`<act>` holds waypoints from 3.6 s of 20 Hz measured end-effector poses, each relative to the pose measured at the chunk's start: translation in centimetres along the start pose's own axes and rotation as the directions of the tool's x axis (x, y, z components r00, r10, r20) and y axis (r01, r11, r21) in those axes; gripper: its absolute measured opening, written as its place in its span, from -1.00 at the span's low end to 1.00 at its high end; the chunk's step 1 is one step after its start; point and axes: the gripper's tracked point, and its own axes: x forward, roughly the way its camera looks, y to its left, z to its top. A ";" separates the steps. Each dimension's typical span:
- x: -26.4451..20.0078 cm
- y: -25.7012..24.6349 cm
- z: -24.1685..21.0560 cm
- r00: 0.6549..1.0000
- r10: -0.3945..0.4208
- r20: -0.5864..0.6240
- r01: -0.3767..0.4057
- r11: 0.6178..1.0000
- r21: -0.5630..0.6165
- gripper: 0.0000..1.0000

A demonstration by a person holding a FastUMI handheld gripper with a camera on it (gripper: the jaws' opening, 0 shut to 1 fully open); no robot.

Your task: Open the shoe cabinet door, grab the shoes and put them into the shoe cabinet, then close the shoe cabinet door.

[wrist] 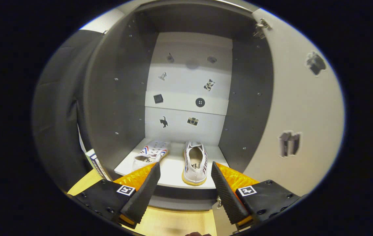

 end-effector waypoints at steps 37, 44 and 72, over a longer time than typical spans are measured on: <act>-30.5 -24.8 -6.3 0.966 -0.219 0.139 0.154 0.915 0.373 0.94; -24.5 -26.4 -4.3 0.981 -0.080 0.177 0.041 0.976 0.213 0.93; -15.2 0.1 -1.2 0.992 0.099 0.078 -0.105 0.991 0.077 0.92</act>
